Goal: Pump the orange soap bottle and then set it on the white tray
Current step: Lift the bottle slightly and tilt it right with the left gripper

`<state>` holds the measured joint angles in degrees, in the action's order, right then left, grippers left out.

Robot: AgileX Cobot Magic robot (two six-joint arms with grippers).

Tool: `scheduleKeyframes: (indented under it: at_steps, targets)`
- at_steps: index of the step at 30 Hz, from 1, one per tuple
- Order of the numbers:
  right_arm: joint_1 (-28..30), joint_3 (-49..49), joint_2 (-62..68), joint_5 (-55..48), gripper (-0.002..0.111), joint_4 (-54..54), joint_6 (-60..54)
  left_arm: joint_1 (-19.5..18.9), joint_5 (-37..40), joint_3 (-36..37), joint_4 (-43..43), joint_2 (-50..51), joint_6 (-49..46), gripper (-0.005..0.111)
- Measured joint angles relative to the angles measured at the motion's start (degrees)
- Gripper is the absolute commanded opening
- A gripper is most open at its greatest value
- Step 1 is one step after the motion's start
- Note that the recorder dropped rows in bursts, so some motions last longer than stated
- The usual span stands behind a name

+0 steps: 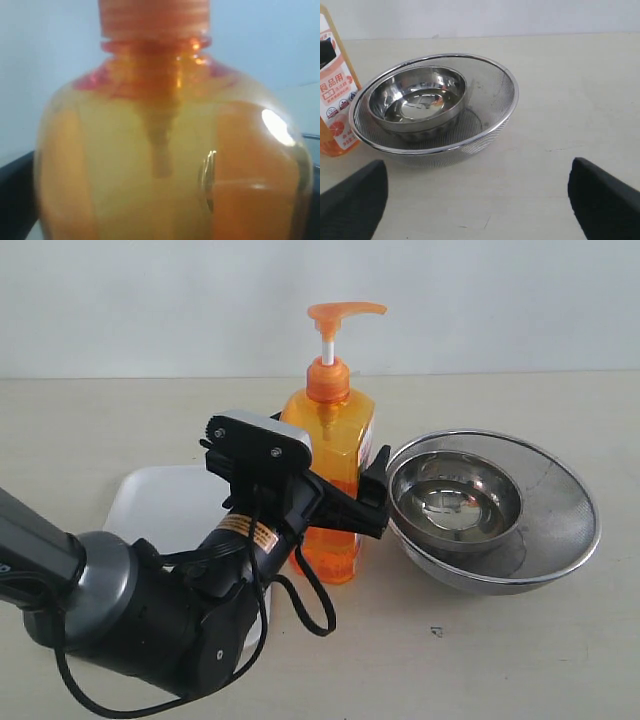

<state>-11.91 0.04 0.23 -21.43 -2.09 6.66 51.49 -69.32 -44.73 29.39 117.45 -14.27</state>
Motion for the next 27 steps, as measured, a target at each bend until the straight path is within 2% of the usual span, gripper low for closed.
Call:
scheduleKeyframes:
  at_steps: [12,16,21,22,23,24,25,27]
  targets:
    - [0.0,0.0,0.0,0.0,0.088,0.0,0.0,-0.9,0.0,-0.5,-0.2,0.0,0.1,0.104]
    - [0.0,0.0,0.0,0.0,0.088,0.0,0.0,-0.9,0.0,-0.5,-0.4,0.0,0.1,0.099]
    - [0.0,0.0,0.0,0.0,0.088,0.0,0.0,-0.9,0.0,-0.5,-0.9,0.0,0.1,0.054]
    - [0.0,0.0,0.0,0.0,0.088,0.0,0.0,-0.9,0.0,-0.5,-1.1,0.0,0.1,0.036]
    - [0.0,0.0,0.0,0.0,0.088,0.0,0.0,-0.9,0.0,-0.5,-1.1,0.0,0.4,0.027]
    - [0.0,0.0,0.0,0.0,0.088,0.0,0.0,-0.9,0.0,-0.5,-1.0,0.0,0.5,0.014]
    - [0.0,0.0,0.0,0.0,0.088,0.0,0.0,-0.9,0.0,-0.5,-1.0,0.0,0.6,0.007]
    - [0.0,0.0,0.0,0.0,0.088,0.0,0.0,-0.9,0.0,-0.5,-1.0,0.0,0.6,0.005]
